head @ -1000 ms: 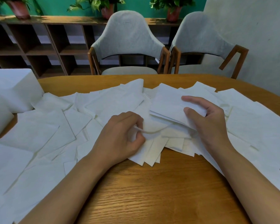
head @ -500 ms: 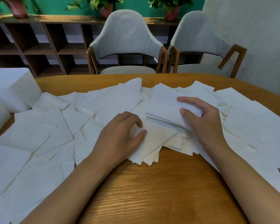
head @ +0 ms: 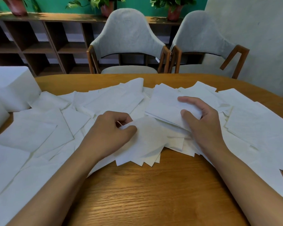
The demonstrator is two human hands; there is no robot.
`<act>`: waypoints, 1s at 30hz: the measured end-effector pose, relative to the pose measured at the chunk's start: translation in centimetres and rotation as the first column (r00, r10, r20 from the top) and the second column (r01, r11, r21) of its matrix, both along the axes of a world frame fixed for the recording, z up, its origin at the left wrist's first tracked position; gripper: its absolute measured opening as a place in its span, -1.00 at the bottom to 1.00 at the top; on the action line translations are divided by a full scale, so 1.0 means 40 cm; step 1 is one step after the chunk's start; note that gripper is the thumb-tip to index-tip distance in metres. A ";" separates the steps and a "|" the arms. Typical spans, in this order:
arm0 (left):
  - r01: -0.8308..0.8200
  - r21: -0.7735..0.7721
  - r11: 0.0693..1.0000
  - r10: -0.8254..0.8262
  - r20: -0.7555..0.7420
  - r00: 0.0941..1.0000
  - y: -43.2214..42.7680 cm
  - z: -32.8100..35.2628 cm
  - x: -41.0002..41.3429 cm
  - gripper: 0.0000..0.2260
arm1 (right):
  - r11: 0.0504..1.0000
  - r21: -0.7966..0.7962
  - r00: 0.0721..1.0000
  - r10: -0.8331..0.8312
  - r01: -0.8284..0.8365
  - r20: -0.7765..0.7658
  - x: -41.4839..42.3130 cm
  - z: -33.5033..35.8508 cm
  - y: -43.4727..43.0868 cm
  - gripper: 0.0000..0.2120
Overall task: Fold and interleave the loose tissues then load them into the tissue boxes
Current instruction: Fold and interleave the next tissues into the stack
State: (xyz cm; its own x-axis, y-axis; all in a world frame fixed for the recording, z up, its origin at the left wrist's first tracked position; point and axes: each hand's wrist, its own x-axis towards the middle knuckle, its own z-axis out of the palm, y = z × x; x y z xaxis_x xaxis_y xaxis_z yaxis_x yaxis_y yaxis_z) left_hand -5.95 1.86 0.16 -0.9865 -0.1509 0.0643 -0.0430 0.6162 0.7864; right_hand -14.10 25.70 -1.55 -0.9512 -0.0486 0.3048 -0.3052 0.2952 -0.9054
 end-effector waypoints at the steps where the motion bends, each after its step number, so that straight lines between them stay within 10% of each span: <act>1: 0.000 0.013 1.000 0.001 -0.006 1.000 0.001 0.002 0.002 -0.80 | 1.000 0.015 1.000 0.008 -0.008 -0.006 0.001 -0.001 -0.002 -0.68; 9: 0.096 0.145 0.985 -0.073 -0.158 0.985 0.016 0.008 0.009 -0.78 | 0.992 0.011 0.992 0.127 -0.127 0.013 0.021 0.009 -0.022 -0.81; 18: 0.079 0.094 0.992 -0.060 -0.195 0.979 0.033 -0.020 0.004 -0.83 | 0.915 0.020 0.910 0.397 -0.402 0.117 0.050 0.004 -0.046 -0.47; 24: 0.003 0.110 0.994 0.022 -0.219 0.975 0.023 -0.030 -0.008 -0.88 | 0.942 0.106 0.945 0.305 -0.317 0.114 0.039 -0.017 -0.040 -0.87; 30: -0.041 0.222 0.974 0.086 -0.201 0.976 0.027 -0.030 -0.013 -0.88 | 0.931 0.167 0.945 0.319 -0.326 0.069 0.046 -0.009 -0.046 -0.54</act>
State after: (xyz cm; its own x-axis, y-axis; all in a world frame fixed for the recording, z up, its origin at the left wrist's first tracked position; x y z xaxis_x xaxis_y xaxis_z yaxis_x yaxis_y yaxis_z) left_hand -6.48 2.95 -1.02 -0.9426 -0.2457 0.2261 0.1021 0.4325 0.8958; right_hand -12.27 23.86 -1.90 -0.8868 -0.4032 0.2259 -0.3746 0.3406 -0.8624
